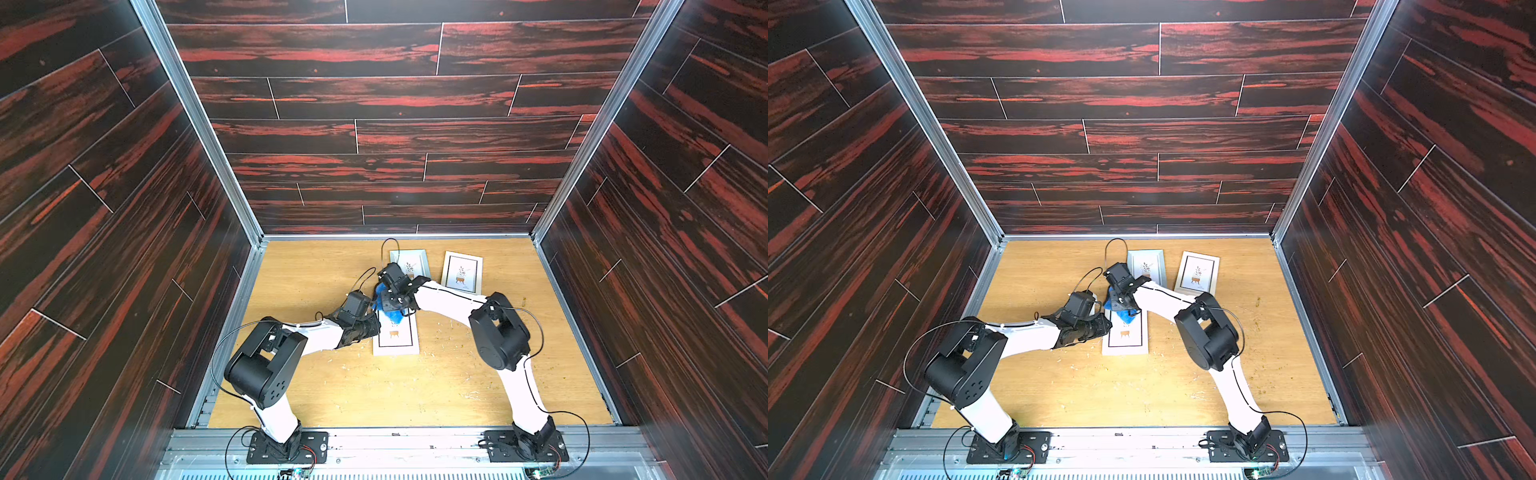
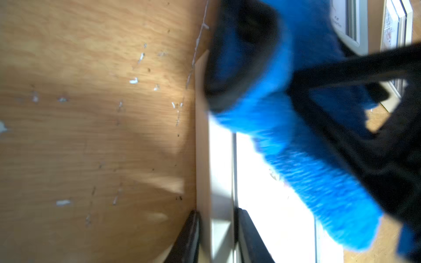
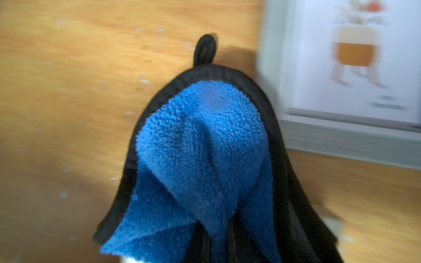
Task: Wipe the picture frame with a cloth
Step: Wipe the dirt from the picture frame.
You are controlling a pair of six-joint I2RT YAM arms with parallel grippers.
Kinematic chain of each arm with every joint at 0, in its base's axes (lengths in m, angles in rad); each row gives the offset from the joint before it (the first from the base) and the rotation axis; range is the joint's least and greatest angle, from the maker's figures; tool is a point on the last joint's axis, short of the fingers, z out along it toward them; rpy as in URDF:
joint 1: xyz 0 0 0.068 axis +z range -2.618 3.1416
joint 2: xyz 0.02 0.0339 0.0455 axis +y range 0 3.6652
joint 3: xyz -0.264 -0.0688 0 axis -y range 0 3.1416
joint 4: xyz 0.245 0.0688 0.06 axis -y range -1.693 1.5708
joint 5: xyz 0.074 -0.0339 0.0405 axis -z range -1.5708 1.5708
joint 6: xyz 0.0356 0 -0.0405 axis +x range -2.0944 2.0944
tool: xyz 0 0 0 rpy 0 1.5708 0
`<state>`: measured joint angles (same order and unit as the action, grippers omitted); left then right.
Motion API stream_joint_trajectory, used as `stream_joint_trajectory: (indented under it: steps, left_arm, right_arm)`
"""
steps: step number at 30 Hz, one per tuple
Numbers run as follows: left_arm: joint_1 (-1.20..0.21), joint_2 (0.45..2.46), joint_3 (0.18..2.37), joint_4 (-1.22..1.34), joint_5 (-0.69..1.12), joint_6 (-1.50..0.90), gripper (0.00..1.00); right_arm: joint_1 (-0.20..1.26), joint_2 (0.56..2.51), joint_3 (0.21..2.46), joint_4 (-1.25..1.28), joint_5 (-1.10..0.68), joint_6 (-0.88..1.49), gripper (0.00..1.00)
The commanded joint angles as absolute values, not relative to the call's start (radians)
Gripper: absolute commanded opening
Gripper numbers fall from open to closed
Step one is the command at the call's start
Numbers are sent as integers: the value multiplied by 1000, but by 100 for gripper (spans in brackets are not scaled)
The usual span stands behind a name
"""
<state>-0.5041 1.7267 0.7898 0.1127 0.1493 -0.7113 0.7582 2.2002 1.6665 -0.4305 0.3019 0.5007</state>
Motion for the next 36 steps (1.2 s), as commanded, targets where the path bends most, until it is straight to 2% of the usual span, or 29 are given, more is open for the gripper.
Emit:
stream_joint_trajectory:
  steps: [1, 5, 8, 15, 19, 25, 31, 36]
  left_arm:
    - [-508, 1767, 732, -77, 132, -713, 26]
    - [-508, 1765, 729, -78, 125, -714, 26]
    - [-508, 1763, 732, -90, 123, -711, 26]
    - [-506, 1759, 728, -92, 107, -710, 26]
    - [-505, 1766, 736, -96, 105, -709, 26]
    - [-500, 1757, 733, -116, 81, -701, 27]
    - [-491, 1757, 729, -115, 72, -698, 27]
    - [-484, 1765, 744, -119, 73, -693, 27]
  right_arm:
    - [760, 2217, 1638, -478, 311, 507, 0]
    - [825, 2287, 1751, -503, 262, 527, 0]
    - [823, 2306, 1787, -556, 306, 540, 0]
    - [735, 2166, 1571, -494, 365, 497, 0]
    - [772, 2156, 1563, -469, 308, 488, 0]
    - [808, 2190, 1609, -533, 389, 506, 0]
    - [762, 2075, 1446, -503, 406, 476, 0]
    - [842, 1979, 1301, -520, 355, 467, 0]
